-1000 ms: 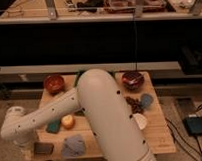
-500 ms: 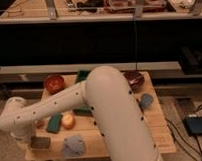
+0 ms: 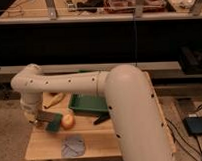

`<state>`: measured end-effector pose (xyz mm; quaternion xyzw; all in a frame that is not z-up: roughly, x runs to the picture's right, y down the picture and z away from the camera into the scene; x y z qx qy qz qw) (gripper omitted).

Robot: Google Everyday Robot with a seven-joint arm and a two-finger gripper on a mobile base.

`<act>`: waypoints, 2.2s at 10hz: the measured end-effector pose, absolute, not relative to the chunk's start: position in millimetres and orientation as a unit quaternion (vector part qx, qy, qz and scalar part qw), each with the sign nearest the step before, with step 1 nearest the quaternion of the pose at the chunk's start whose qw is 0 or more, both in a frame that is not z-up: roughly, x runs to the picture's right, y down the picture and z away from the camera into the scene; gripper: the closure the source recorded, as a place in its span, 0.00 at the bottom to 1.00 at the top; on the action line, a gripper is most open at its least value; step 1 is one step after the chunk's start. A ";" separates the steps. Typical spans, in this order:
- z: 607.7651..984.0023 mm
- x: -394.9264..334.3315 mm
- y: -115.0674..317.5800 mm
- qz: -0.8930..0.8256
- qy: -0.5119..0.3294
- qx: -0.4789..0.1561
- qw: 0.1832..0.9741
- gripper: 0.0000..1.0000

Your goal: Place eraser in red bowl

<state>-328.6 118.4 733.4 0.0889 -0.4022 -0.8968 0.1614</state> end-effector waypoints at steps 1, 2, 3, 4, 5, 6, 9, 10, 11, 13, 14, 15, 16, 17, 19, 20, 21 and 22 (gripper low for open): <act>751.3 -318.1 100.3 -0.889 -0.412 0.084 0.179 0.95; 770.6 -308.5 87.4 -0.878 -0.425 0.072 0.206 0.95; 794.0 -295.6 78.9 -0.864 -0.438 0.055 0.240 0.95; 823.7 -284.0 74.1 -0.849 -0.447 0.036 0.278 0.95; 841.9 -281.0 73.0 -0.841 -0.449 0.029 0.299 0.95; 849.4 -280.3 73.3 -0.839 -0.450 0.027 0.305 0.95; 853.3 -278.4 73.2 -0.838 -0.450 0.024 0.308 0.95; 853.2 -278.3 73.1 -0.838 -0.450 0.024 0.308 0.95; 853.6 -278.1 73.4 -0.838 -0.450 0.024 0.308 0.95; 853.4 -279.7 66.7 -0.841 -0.441 0.023 0.311 0.95; 857.6 -286.1 54.3 -0.844 -0.432 0.022 0.317 0.95; 862.9 -291.6 42.8 -0.847 -0.424 0.021 0.320 0.95; 872.3 -296.1 27.5 -0.850 -0.414 0.019 0.325 0.95; 884.7 -299.6 10.5 -0.851 -0.405 0.016 0.334 0.95; 898.3 -308.6 -9.6 -0.851 -0.394 0.018 0.347 0.95; 899.0 -312.6 -19.3 -0.850 -0.389 0.024 0.355 0.95; 897.0 -313.5 -26.2 -0.849 -0.385 0.032 0.360 0.95; 893.6 -313.6 -31.6 -0.849 -0.382 0.038 0.364 0.95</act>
